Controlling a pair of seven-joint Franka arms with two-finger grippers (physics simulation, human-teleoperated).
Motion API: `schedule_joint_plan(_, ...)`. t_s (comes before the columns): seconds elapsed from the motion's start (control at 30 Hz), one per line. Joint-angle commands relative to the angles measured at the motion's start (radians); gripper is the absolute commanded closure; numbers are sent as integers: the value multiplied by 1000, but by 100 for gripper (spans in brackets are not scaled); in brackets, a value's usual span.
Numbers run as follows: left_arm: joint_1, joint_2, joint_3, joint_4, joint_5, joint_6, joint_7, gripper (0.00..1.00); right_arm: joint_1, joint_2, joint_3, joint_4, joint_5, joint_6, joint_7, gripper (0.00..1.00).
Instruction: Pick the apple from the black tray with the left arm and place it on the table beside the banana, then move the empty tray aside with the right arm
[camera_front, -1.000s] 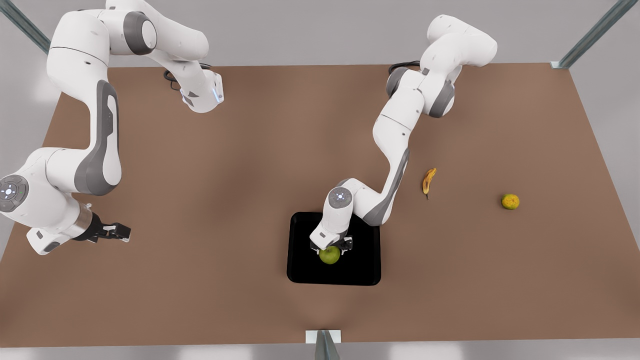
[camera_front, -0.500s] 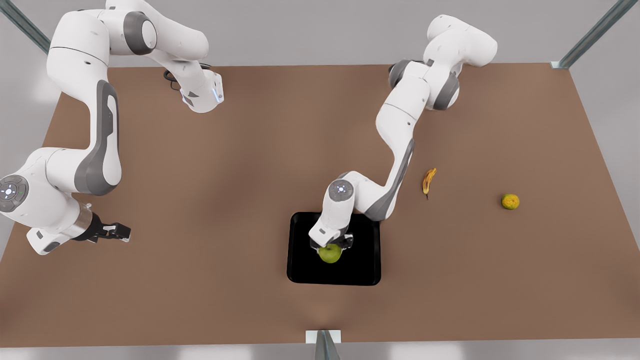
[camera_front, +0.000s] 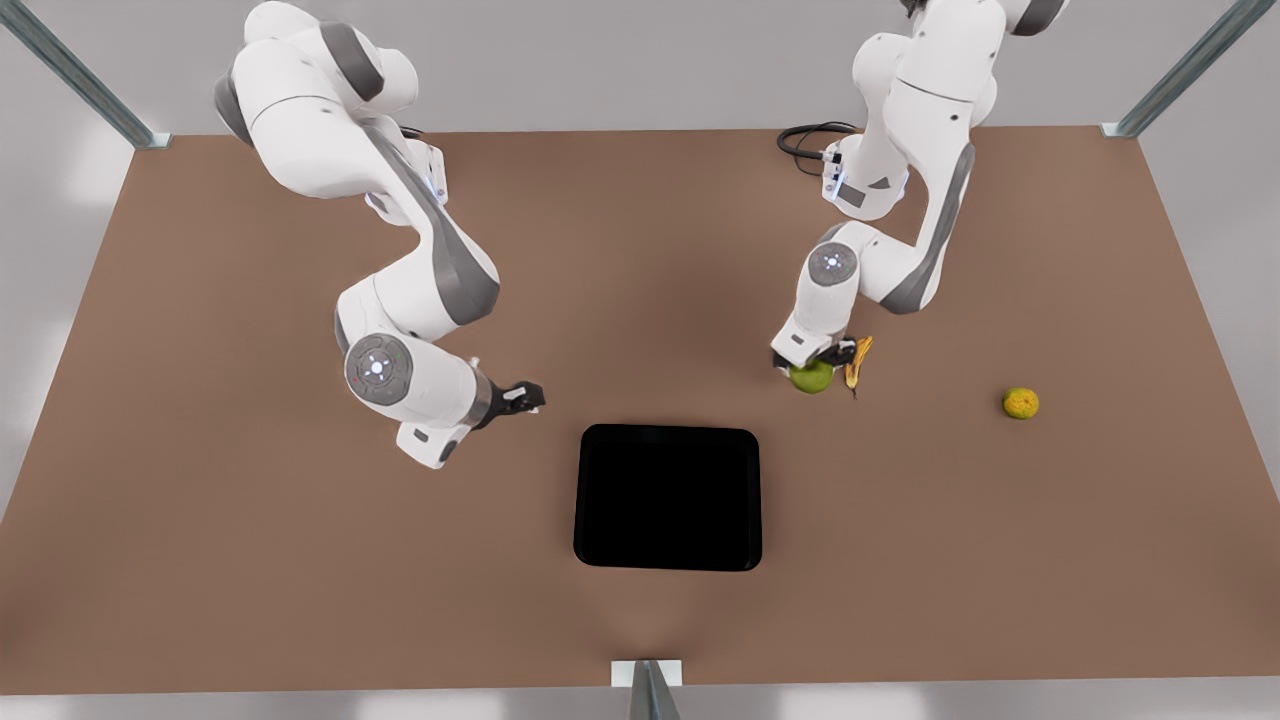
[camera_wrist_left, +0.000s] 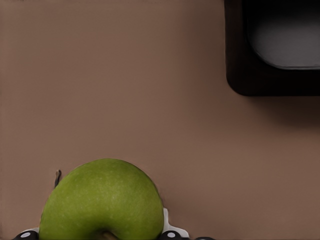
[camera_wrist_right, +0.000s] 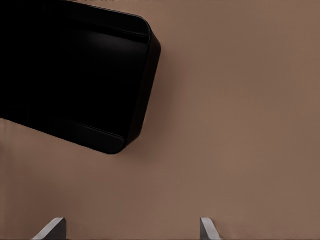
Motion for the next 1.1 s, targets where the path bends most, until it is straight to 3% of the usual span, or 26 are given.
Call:
schedule_joint_plan(0.0, 86, 0, 0, -4, 41, 122, 232, 18, 20, 63, 5, 66, 32, 108, 849, 0)
schedule_joint_plan(0.07, 204, 22, 0, -2, 39, 125, 407, 18, 66, 103, -45, 126, 30, 161, 861, 1)
schedule_joint_plan(0.17, 226, 98, 0, 2, 39, 125, 425, 18, 106, 169, -78, 206, 29, 205, 869, 1)
schedule_joint_plan(0.2, 235, 109, 0, 4, 39, 125, 428, 0, 120, 182, -76, 206, 29, 233, 867, 1)
schedule_joint_plan(0.4, 266, 63, 4, 27, 39, 88, 444, 0, 139, 252, -88, 206, -20, 320, 771, 0)
schedule_joint_plan(0.47, 257, 12, -15, 242, -14, -298, 479, 0, 100, 258, -90, 192, -31, 309, 630, 0)
schedule_joint_plan(0.5, 255, 17, -24, 474, -175, -556, 613, 0, 100, 272, -92, 192, -33, 311, 611, 0)
schedule_joint_plan(0.7, 264, 80, -21, 895, -301, -917, 669, 0, 137, 343, -87, 194, -34, 378, 591, 0)
schedule_joint_plan(0.77, 312, 126, -13, 998, -338, -957, 823, 0, 145, 372, -87, 194, -57, 398, 577, 0)
schedule_joint_plan(1.07, 319, 106, -23, 1013, -346, -965, 686, 0, 168, 458, -84, 192, -71, 443, 524, 0)
